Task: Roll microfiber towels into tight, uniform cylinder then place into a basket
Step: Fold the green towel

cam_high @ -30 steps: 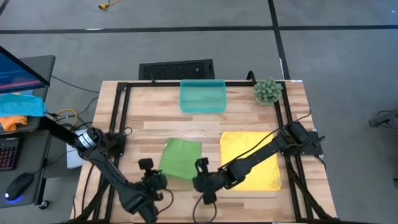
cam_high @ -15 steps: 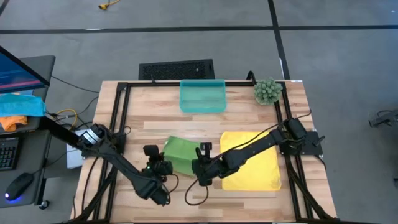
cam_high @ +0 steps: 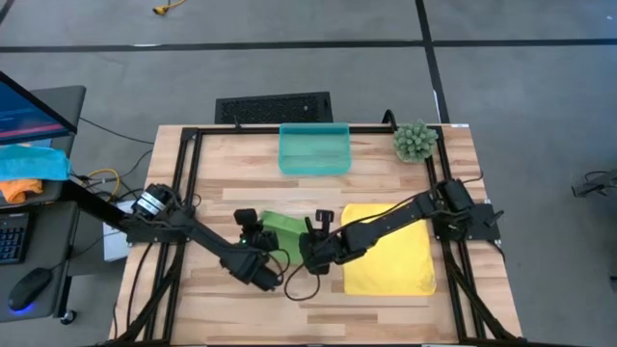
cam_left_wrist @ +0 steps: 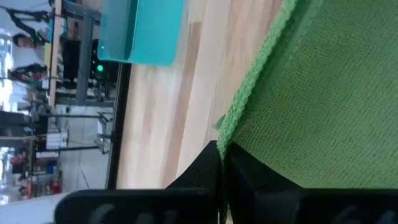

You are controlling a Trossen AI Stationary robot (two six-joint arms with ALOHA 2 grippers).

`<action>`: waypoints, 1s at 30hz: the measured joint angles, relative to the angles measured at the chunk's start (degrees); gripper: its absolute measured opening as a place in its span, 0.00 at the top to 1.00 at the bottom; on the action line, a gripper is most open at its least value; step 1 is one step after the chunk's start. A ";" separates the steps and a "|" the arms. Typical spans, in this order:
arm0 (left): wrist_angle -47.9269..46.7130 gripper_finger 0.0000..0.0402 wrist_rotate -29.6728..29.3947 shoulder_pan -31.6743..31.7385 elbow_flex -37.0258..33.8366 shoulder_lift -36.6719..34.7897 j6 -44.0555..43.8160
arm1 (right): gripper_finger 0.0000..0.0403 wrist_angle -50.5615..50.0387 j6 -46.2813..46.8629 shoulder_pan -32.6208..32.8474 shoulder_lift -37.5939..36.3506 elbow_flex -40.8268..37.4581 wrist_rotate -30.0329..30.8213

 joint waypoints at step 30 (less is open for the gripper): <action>3.30 0.78 3.53 2.53 -0.75 0.00 3.21 | 0.87 1.77 3.03 -2.69 0.09 -0.83 -2.03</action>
